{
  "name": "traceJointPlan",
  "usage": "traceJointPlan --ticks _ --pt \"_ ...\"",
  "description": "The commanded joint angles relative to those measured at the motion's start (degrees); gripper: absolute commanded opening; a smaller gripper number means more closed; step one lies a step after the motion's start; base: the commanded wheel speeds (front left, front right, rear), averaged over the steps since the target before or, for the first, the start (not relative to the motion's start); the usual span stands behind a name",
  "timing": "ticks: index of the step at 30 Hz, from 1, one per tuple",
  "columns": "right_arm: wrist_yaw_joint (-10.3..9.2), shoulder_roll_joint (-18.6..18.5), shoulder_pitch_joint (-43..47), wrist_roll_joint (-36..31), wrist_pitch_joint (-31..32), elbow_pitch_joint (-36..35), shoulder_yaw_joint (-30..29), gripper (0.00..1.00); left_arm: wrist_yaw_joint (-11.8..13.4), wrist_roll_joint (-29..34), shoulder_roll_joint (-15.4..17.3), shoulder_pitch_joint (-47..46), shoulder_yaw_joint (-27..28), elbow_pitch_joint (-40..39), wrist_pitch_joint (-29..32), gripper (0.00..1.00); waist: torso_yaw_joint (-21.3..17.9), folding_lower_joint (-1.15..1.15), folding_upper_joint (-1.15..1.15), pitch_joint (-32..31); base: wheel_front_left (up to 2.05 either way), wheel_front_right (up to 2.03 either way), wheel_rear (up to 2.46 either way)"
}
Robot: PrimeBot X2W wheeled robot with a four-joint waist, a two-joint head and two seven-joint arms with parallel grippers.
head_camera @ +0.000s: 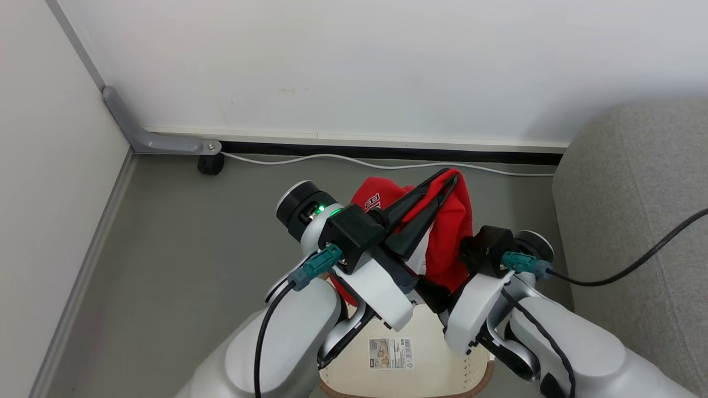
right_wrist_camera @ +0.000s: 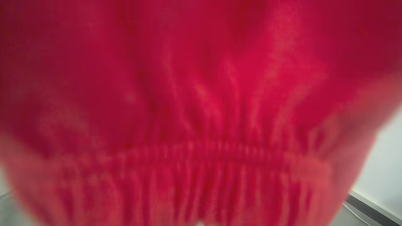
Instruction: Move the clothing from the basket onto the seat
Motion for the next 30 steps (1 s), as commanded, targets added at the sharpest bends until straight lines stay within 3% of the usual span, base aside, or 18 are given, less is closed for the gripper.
traceJointPlan --ticks 1,2,10,11,12,13,14,30 --pt "0.08 0.8 -0.8 -0.3 -0.3 -0.5 -1.2 0.27 0.5 -0.7 0.3 -2.9 1.6 -1.2 -0.4 0.00 0.1 0.00 0.00 0.1 0.00 0.00 0.00" --pt "0.08 1.2 -0.8 -0.6 -0.3 -0.4 -2.1 0.00 0.5 -0.9 0.3 -2.7 1.5 -1.0 -0.5 0.00 0.1 0.00 0.00 0.2 0.00 0.00 0.00" --pt "0.08 1.3 1.8 -2.9 -0.3 -1.9 -7.2 0.00 0.6 -1.4 0.4 -1.9 2.2 1.7 -0.7 0.00 -0.6 0.00 0.00 0.9 0.00 0.00 0.00" --pt "0.08 1.2 2.1 -3.2 -0.3 -2.2 -7.7 0.00 0.4 -1.7 0.4 -1.7 2.4 2.0 -0.7 0.05 -0.8 0.00 0.00 1.0 0.00 0.00 0.00" --pt "0.08 1.1 2.4 -3.4 -0.3 -2.4 -8.2 0.00 0.3 -1.8 0.4 -1.6 2.5 2.2 -0.7 0.40 -0.9 0.00 0.00 1.0 0.00 0.00 0.00" --pt "0.08 1.0 2.7 -3.6 -0.3 -2.6 -8.6 0.00 0.2 -1.8 0.4 -1.5 2.6 2.5 -0.8 0.96 -1.1 0.00 0.00 1.1 0.00 0.00 0.00" --pt "0.08 0.9 3.0 -3.9 -0.3 -2.9 -9.2 0.00 0.1 -1.9 0.4 -1.4 2.8 2.8 -0.8 1.00 -1.3 0.00 0.00 1.1 0.00 0.00 0.00" --pt "0.08 -1.0 8.0 -7.8 -0.3 -7.9 -22.7 0.00 -2.8 -1.1 1.4 1.9 6.2 6.8 -0.8 1.00 -5.2 0.00 0.00 1.2 0.00 0.00 0.00"
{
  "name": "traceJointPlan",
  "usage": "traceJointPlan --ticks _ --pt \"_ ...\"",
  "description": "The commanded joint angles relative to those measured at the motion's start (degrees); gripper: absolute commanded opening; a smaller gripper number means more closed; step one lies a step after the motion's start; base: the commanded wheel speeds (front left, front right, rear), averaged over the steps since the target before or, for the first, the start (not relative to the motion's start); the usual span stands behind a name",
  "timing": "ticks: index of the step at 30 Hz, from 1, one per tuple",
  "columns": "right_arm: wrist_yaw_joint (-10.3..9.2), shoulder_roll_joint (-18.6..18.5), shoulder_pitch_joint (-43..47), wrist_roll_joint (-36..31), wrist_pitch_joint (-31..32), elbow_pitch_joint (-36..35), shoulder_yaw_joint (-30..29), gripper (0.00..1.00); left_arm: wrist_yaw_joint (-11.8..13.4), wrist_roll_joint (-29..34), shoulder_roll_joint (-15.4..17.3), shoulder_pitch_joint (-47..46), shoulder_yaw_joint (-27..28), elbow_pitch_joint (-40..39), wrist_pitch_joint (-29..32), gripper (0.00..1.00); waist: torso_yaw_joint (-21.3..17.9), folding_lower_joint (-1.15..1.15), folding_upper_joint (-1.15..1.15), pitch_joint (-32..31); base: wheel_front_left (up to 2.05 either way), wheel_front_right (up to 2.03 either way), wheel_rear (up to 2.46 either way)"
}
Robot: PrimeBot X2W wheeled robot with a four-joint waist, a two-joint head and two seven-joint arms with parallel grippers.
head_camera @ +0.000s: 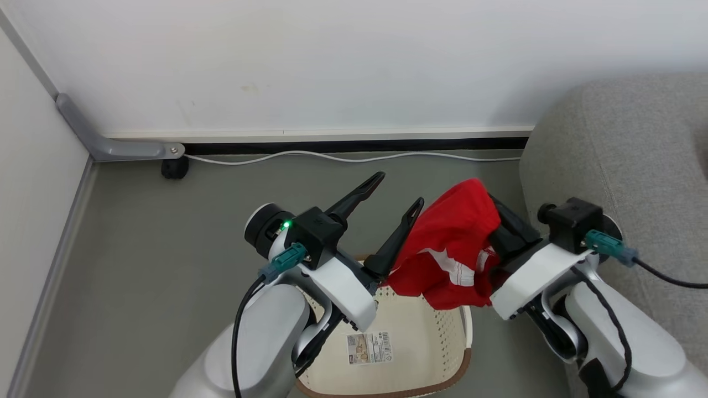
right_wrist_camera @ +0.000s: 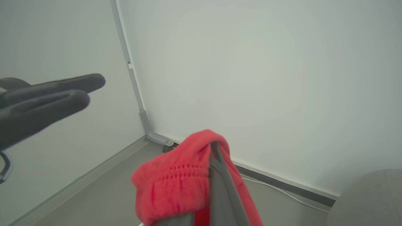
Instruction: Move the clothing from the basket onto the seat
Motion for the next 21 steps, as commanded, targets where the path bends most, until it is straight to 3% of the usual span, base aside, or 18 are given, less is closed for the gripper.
traceJointPlan --ticks 1,9,21 --pt "0.08 -0.6 0.8 -0.8 -0.3 -2.4 -1.8 0.00 -0.5 0.6 0.9 -0.2 2.4 -0.7 -0.3 1.00 -1.3 0.00 0.00 -0.2 0.00 0.00 0.00" --pt "0.08 -2.2 0.8 -2.1 -0.3 -5.2 -7.3 0.00 -1.2 1.1 0.9 1.8 3.6 -0.2 -0.3 1.00 -5.7 0.00 0.00 -0.7 0.00 0.00 0.00" --pt "0.08 -3.6 0.7 -3.0 -0.3 -8.6 -11.8 0.00 -1.6 1.5 1.0 4.5 3.7 -0.6 -0.3 1.00 -17.8 0.00 0.00 -2.1 0.00 0.00 0.00"
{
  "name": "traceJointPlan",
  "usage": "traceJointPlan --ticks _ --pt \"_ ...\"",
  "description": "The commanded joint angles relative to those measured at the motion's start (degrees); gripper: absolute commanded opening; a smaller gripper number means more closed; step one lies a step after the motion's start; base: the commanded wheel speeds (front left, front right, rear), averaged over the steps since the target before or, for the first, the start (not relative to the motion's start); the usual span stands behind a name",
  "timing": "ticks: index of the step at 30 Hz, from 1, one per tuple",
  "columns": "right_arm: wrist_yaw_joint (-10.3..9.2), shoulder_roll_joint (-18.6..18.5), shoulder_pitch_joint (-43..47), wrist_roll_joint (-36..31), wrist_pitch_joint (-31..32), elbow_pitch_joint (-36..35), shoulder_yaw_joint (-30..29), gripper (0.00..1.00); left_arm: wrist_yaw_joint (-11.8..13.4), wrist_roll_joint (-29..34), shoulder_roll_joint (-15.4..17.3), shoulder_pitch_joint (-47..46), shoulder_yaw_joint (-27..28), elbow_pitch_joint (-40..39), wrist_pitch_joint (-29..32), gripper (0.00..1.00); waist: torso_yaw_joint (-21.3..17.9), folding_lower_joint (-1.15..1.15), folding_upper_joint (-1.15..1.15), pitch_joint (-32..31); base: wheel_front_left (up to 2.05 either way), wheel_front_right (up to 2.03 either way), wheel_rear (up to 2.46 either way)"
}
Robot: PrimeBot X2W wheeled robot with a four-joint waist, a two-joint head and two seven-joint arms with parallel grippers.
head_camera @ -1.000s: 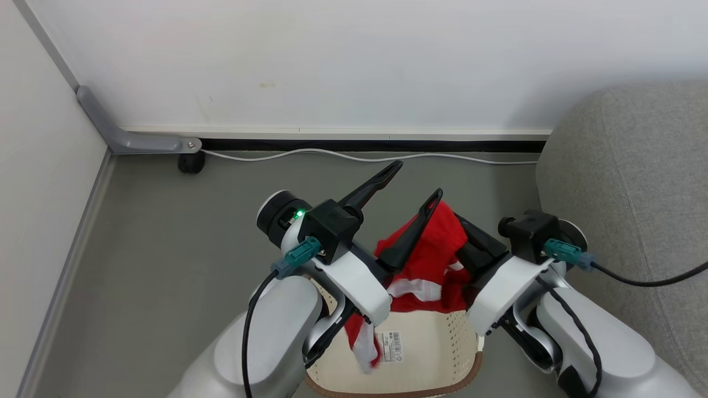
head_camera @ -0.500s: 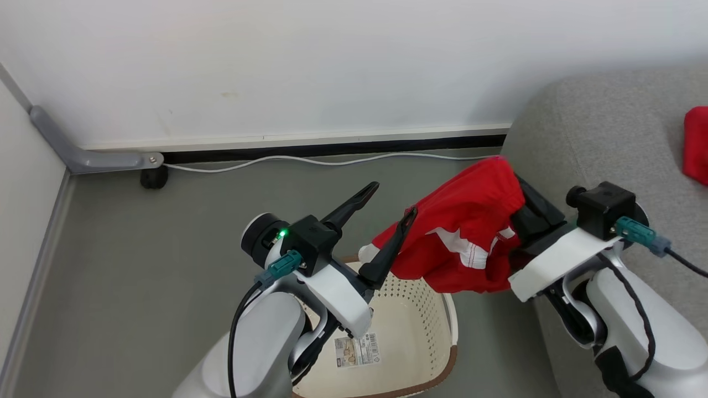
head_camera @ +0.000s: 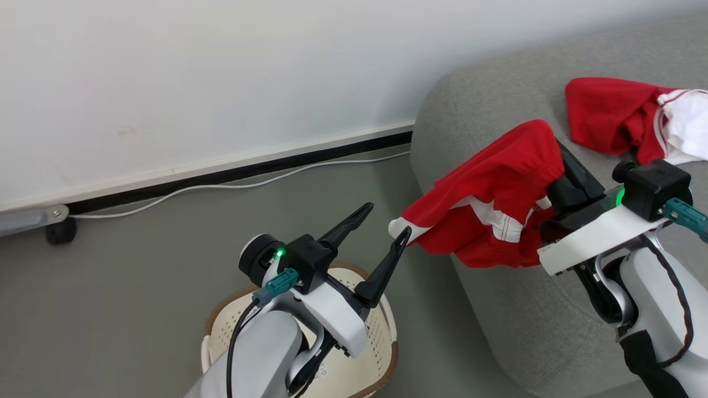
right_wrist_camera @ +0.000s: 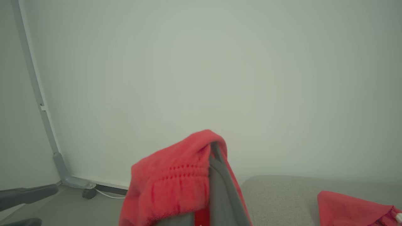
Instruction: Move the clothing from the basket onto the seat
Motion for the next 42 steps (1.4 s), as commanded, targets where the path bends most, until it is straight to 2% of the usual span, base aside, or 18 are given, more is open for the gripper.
traceJointPlan --ticks 1,14,26,30,38,42 --pt "0.08 -0.5 0.4 0.0 -0.3 -2.0 -0.3 0.00 -0.4 0.5 0.7 -0.6 1.8 -1.6 -0.3 1.00 -4.1 0.00 0.00 -0.7 0.00 0.00 0.00" --pt "0.08 -1.2 1.7 0.0 -0.3 -4.9 -3.8 0.00 -0.4 -0.2 1.2 0.8 0.1 -2.8 -0.3 1.00 -16.8 0.00 0.00 -0.9 0.00 0.00 0.00" --pt "0.08 -2.5 10.3 -3.2 -0.3 -11.8 -16.1 0.00 -0.4 -1.4 1.2 -1.9 -3.5 -2.2 -0.3 1.00 -18.6 0.00 0.00 2.4 0.00 0.00 0.00" --pt "0.08 -2.6 10.6 -3.9 -0.3 -12.3 -18.7 0.00 -0.4 -1.2 1.5 -2.6 -4.0 -2.5 -0.3 1.00 -18.8 0.00 0.00 4.3 0.00 0.00 0.00" --pt "0.08 -2.4 1.9 -6.9 -0.3 -9.3 -22.7 0.00 -0.4 0.5 4.2 -3.6 -3.8 -3.2 -0.3 1.00 -19.0 0.00 0.00 11.4 0.00 0.00 0.00" --pt "0.08 -4.2 -4.2 -8.7 -0.3 -6.8 -26.7 0.00 -0.4 1.7 5.2 -4.3 -4.1 -3.8 -0.3 1.00 -17.7 0.00 0.00 15.6 0.00 0.00 0.00"
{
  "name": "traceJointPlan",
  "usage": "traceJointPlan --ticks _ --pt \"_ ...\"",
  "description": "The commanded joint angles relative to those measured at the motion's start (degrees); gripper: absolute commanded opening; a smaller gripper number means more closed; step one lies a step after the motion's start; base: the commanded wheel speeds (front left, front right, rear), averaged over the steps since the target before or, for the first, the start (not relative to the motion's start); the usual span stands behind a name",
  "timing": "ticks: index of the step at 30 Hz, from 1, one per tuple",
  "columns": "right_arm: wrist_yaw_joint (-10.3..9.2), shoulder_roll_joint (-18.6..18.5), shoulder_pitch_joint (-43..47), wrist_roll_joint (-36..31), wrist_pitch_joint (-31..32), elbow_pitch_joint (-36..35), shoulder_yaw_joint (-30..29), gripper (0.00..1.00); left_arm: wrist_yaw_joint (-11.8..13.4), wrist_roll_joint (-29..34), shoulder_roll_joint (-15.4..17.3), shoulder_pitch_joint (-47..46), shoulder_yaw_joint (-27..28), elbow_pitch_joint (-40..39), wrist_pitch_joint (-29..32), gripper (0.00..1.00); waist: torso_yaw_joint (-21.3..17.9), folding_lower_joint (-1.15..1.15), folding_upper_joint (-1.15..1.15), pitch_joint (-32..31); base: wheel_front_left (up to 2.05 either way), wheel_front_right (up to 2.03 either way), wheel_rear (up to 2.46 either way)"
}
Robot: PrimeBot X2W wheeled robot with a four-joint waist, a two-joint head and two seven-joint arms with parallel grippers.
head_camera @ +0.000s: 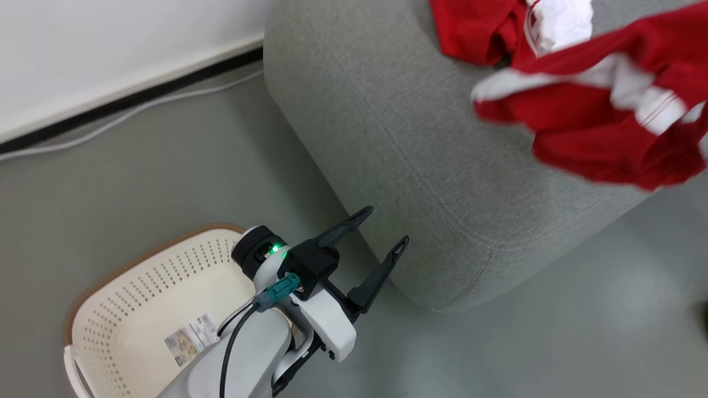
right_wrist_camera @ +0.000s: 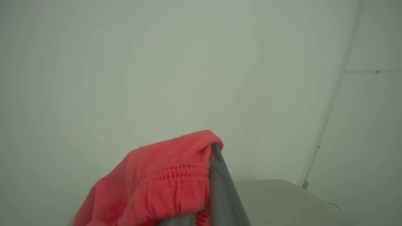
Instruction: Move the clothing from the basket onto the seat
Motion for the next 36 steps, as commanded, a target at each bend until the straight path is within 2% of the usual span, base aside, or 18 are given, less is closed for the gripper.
traceJointPlan --ticks 1,11,15,24,26,29,36 --pt "0.08 -2.3 -2.1 -0.5 -0.3 -0.8 -0.9 0.00 -0.4 0.5 0.3 -2.6 1.4 -1.7 -0.3 1.00 1.4 0.00 0.00 3.4 0.00 0.00 0.00" --pt "0.08 -9.5 -18.2 -2.9 0.9 6.1 -9.2 0.00 -0.4 0.6 3.3 -6.5 -0.7 -1.5 -0.3 1.00 4.4 0.00 0.00 13.2 0.00 0.00 0.00" --pt "0.08 -12.9 -24.6 -6.5 1.6 9.2 -11.6 0.00 -0.4 0.4 4.1 -7.6 -1.9 -1.4 -0.3 1.00 5.8 0.00 0.00 16.0 0.00 0.00 0.00" --pt "0.08 -17.5 -36.5 -15.4 4.0 17.6 -21.6 0.00 -0.3 0.3 5.8 -9.2 -0.9 -1.5 -0.3 1.00 8.7 0.00 0.00 20.8 0.00 0.00 0.00" --pt "0.08 -17.7 -37.5 -16.1 4.3 18.5 -23.3 0.00 -0.3 0.3 5.9 -9.3 -0.9 -1.5 -0.3 1.00 9.0 0.00 0.00 21.3 0.00 0.00 0.00" --pt "0.08 -17.6 -40.9 -19.5 5.4 22.6 -30.4 0.00 -0.3 -0.2 6.3 -8.8 -1.5 -1.4 -0.2 1.00 10.2 0.00 0.00 23.6 0.00 0.00 0.00" --pt "0.08 -14.7 -42.9 -19.8 4.9 28.6 -33.6 0.00 -0.3 -0.8 6.5 -8.4 -2.1 -0.9 -0.2 1.00 11.8 0.00 0.00 25.6 0.00 0.00 0.00"
